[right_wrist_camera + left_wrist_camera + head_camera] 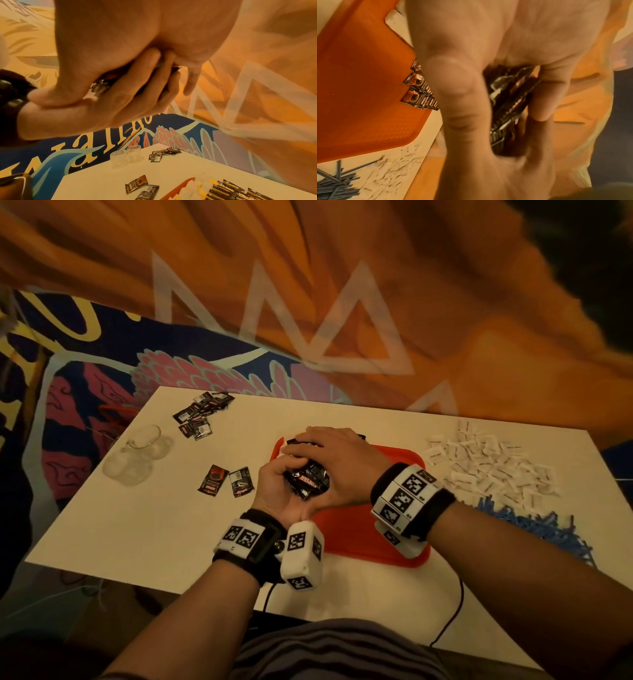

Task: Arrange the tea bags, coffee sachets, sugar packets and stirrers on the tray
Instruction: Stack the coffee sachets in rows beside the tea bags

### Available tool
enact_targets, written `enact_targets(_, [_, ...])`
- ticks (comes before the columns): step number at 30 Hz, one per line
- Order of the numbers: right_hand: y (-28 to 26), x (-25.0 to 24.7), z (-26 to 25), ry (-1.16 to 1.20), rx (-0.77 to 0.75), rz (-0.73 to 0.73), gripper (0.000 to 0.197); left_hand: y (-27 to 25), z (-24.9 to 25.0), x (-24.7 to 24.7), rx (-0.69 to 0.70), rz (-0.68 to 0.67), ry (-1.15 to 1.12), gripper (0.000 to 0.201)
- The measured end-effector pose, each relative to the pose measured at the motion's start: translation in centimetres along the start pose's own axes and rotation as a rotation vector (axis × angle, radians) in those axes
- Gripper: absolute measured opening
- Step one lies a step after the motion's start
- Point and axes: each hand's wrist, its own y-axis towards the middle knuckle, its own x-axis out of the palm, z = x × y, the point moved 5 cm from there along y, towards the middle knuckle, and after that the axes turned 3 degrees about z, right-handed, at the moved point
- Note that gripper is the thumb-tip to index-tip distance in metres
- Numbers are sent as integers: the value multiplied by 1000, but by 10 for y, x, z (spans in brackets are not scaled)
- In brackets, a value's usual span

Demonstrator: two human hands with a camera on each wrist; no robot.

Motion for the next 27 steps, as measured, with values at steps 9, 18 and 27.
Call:
enact_targets(9, [-15,-6,10,177,76,-152,111,-5,-13,-3,-101,68,158,58])
enact_targets(18, [-13,0,9,176,144,-93,111,5,-12,0,-61,41,162,50])
enact_targets(27, [15,-4,9,346,236,14,86,14,24,-10,-164,17,64,74])
